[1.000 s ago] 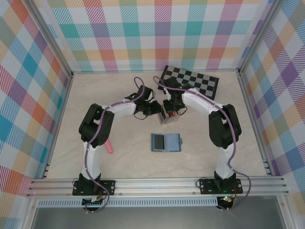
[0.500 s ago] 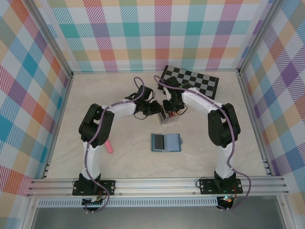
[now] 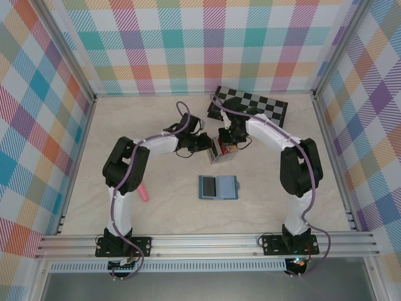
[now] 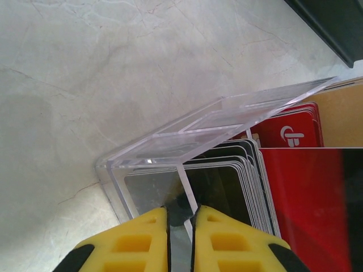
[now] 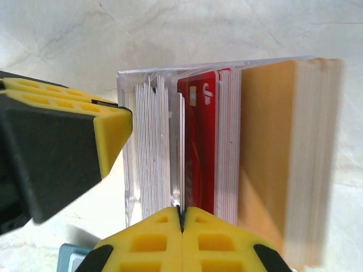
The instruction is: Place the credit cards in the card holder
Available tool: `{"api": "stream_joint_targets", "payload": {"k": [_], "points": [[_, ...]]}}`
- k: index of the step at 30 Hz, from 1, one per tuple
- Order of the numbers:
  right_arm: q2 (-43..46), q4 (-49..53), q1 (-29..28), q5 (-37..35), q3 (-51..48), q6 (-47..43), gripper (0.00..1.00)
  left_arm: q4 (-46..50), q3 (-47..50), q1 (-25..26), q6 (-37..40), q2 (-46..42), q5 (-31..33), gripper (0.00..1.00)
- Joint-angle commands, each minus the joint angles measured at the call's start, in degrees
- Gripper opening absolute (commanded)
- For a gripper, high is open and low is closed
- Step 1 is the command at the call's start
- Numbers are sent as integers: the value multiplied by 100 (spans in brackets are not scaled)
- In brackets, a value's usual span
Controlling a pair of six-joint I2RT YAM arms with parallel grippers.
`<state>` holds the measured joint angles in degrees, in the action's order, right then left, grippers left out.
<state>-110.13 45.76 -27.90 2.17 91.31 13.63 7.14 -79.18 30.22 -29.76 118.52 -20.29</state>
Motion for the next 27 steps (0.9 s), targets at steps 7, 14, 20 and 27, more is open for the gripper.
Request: {"api": "stream_joint_targets", "payload": {"k": [7, 14, 20, 27], "points": [[590, -12, 43, 302, -534, 263, 3, 1127, 902, 10, 289, -56, -80, 14], [1069, -200, 112, 839, -595, 494, 2, 978, 947, 10, -98, -618, -44, 24], [1720, -465, 377, 1396, -947, 806, 2, 924, 940, -15, -444, -1304, 179, 40], [2564, -1008, 708, 2261, -1524, 1287, 1, -616, 1772, -94, -1511, -2604, -360, 67]]}}
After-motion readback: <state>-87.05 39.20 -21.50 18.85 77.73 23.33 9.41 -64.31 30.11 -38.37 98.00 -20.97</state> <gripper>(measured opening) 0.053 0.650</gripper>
